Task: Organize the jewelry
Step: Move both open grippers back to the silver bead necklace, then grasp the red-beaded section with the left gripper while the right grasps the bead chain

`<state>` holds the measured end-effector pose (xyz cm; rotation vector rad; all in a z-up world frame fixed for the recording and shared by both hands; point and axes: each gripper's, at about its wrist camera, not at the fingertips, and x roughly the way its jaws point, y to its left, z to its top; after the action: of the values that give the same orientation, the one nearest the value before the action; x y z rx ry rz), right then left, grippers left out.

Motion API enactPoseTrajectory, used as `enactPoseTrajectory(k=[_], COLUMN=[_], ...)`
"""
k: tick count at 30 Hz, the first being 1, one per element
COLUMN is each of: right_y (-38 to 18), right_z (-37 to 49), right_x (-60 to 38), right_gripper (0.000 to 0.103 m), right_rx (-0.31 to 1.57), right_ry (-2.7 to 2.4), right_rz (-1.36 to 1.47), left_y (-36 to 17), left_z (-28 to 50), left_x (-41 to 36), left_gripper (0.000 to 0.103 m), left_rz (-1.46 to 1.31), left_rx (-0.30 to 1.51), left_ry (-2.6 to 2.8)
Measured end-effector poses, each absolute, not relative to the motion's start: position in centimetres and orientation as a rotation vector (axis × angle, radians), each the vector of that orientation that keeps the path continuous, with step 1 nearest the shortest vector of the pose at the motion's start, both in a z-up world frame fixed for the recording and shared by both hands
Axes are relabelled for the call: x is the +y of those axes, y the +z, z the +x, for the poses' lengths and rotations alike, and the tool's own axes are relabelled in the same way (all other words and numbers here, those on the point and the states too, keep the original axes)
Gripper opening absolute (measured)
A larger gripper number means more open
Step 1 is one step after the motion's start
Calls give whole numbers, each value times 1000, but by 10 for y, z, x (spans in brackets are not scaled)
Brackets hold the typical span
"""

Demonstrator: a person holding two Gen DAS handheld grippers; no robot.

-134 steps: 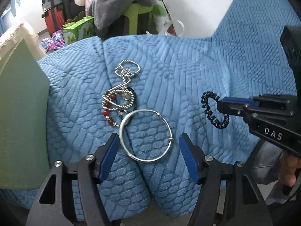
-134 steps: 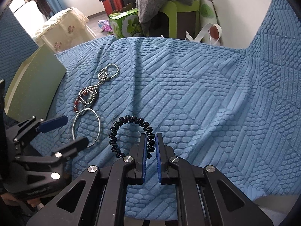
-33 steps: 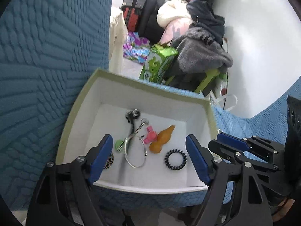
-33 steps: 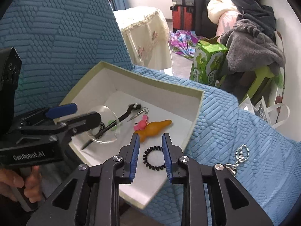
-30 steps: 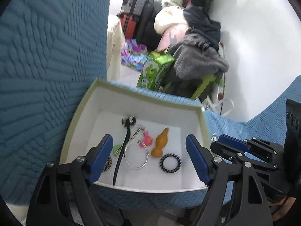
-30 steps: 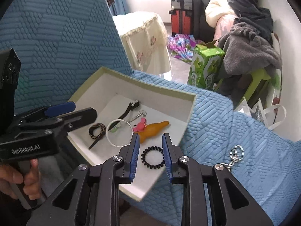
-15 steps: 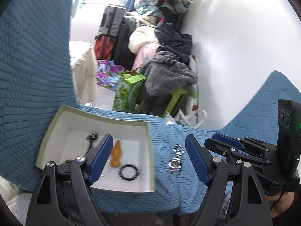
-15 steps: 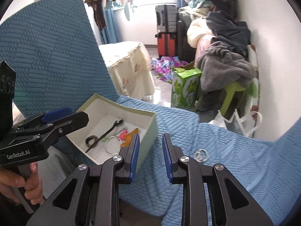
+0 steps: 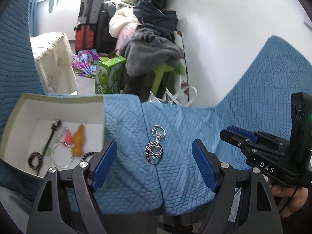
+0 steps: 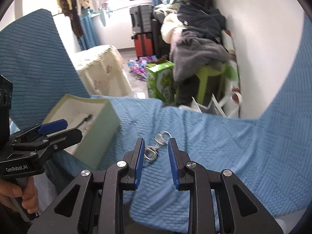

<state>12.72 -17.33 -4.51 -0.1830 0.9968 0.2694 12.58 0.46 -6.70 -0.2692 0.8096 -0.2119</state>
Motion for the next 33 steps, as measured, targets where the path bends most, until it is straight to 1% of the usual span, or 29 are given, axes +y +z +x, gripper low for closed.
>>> enactPoseTrajectory(k=[2, 3, 4, 5, 14, 16, 17, 24, 33], right_y=[-55, -60, -64, -68, -89, -96, -100, -141, -187], right_z=[127, 127, 128, 128, 128, 133, 137, 171, 213], right_x=[-189, -195, -201, -206, -214, -210, -208, -190, -179], right_gripper=[22, 22, 22, 22, 22, 22, 22, 22, 23], right_rx=[1010, 1018, 1027, 1030, 1058, 1074, 1087, 1162, 1216], right_ry=[254, 247, 243, 244, 307, 333, 352, 399, 451], right_rz=[-162, -156, -148, -136, -99, -97, -93, -200, -237], left_y=[-77, -83, -90, -96, -143, -154, -159, -183, -204], left_z=[128, 129, 132, 132, 145, 150, 152, 168, 188], left_x=[-4, -11, -19, -26, -49, -50, -50, -46, -45], left_gripper=[76, 64, 49, 45, 34, 28, 28, 26, 25], left_rz=[-269, -255, -222, -209, -215, -221, -225, -244, -181], left_rx=[821, 834, 863, 881, 970, 995, 1007, 1038, 1066], left_ry=[-234, -250, -260, -272, -332, -327, -324, -268, -173])
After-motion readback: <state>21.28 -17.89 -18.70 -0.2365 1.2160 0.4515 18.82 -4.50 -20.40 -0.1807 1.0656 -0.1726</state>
